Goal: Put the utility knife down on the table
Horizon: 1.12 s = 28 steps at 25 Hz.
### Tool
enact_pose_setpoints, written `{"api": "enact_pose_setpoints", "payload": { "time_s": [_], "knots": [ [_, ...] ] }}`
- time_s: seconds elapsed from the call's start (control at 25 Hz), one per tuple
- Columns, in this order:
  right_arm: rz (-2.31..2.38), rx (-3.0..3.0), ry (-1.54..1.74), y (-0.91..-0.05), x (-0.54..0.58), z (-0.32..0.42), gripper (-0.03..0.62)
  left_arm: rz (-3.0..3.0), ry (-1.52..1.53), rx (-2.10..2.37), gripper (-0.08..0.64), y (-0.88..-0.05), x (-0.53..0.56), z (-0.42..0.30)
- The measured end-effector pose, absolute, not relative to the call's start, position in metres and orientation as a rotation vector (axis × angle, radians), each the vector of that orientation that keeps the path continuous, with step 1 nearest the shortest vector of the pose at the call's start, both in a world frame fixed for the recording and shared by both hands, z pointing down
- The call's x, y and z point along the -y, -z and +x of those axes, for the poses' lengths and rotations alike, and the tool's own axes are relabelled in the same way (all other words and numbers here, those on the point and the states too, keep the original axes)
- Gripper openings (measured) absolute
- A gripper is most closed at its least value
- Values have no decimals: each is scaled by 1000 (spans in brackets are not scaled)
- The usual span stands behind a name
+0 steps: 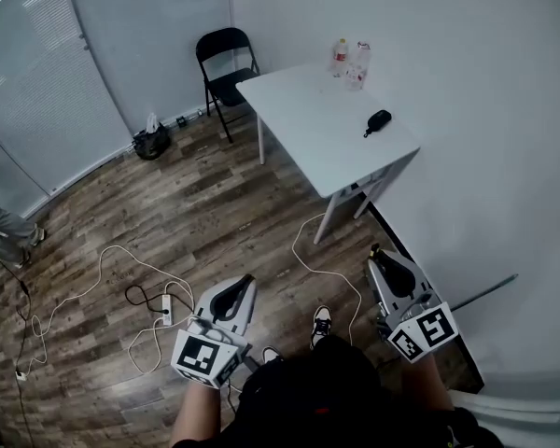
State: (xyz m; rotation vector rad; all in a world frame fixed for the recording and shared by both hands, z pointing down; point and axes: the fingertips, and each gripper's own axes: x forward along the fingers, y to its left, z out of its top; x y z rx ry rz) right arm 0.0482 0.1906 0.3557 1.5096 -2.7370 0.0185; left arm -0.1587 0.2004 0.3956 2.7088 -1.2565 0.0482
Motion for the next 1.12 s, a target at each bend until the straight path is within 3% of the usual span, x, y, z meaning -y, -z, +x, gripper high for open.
{"api": "enact_pose_setpoints", "payload": {
  "time_s": [0.76, 1.12],
  "knots": [
    [1445, 2853, -104, -376, 6, 165, 75, 2693, -161, 1360, 31, -386, -31, -37],
    [1362, 2895, -175, -402, 67, 186, 75, 2624, -225, 1417, 31, -413, 22, -10]
  ]
}}
